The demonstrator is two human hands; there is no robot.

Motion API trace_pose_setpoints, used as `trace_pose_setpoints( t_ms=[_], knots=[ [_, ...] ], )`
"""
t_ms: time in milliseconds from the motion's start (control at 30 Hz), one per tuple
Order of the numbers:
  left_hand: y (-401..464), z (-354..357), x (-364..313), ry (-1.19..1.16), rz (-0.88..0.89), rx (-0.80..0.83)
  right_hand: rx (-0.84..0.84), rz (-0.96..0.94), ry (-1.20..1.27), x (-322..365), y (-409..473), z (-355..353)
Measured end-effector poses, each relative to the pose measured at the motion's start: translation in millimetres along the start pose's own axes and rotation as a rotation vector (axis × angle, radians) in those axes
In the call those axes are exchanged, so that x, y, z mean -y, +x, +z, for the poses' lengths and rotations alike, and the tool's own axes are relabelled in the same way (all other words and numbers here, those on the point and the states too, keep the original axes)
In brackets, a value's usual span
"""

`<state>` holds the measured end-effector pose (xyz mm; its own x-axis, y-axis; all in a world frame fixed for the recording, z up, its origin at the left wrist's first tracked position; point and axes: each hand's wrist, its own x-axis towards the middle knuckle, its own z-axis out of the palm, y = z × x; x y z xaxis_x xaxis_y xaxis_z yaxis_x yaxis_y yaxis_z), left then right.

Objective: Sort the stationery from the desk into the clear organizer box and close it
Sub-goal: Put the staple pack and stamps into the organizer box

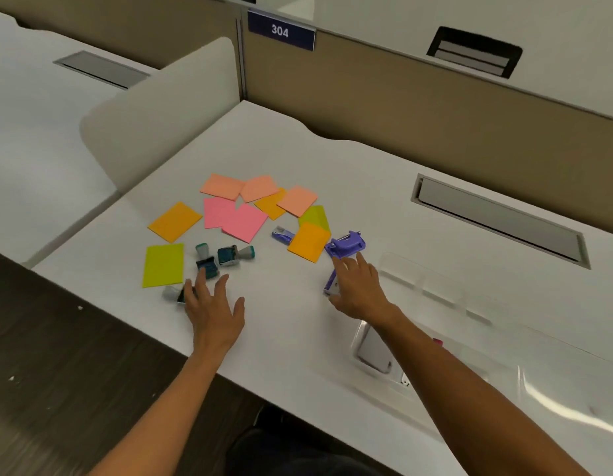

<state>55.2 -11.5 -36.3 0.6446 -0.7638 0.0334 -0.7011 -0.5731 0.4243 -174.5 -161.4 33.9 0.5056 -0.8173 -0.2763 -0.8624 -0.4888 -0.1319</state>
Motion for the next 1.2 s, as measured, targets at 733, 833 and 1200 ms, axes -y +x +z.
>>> trace_pose_setpoints(
  t_ms=[733, 833, 1200],
  knots=[
    [8, -21, 36, 0.008, 0.000, 0.019, 0.176, -0.005, -0.051, 21, 19, 13],
    [5, -20, 26, -0.074, 0.002, 0.012, 0.179, -0.044, -0.006, 35, 5, 18],
    [2, -9, -41, -0.299, 0.238, 0.035, -0.018, -0.029, 0.292, 33, -49, -6]
  ],
)
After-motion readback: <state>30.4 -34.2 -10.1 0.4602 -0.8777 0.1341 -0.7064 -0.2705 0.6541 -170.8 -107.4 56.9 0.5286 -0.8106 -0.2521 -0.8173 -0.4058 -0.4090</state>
